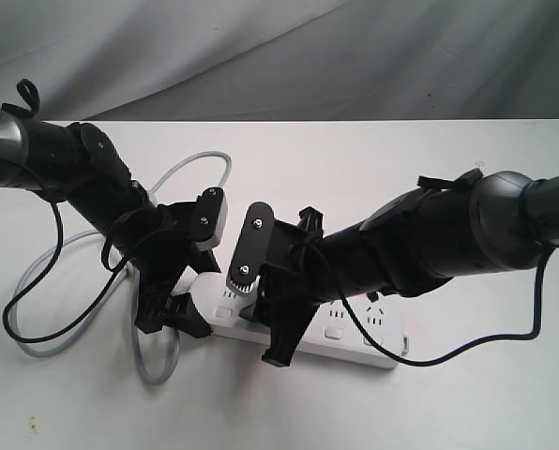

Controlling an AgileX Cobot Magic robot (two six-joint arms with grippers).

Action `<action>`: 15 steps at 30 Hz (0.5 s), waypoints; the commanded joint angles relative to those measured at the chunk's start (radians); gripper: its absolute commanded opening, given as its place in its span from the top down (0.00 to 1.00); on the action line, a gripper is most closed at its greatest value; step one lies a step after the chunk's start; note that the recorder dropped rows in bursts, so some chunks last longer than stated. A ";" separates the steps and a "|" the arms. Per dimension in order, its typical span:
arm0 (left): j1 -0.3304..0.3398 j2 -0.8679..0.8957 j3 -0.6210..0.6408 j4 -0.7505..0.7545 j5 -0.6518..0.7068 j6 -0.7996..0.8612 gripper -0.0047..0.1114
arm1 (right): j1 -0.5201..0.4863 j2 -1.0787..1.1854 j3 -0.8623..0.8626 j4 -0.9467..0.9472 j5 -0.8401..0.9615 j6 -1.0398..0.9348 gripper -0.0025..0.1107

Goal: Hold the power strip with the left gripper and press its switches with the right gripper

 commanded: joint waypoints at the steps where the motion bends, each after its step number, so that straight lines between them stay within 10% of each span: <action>1: -0.005 0.005 -0.002 0.003 0.023 -0.004 0.53 | -0.006 0.015 0.007 -0.016 -0.051 -0.011 0.51; 15: -0.005 0.005 -0.002 0.003 0.023 -0.004 0.53 | -0.006 0.015 0.073 -0.016 -0.065 -0.011 0.51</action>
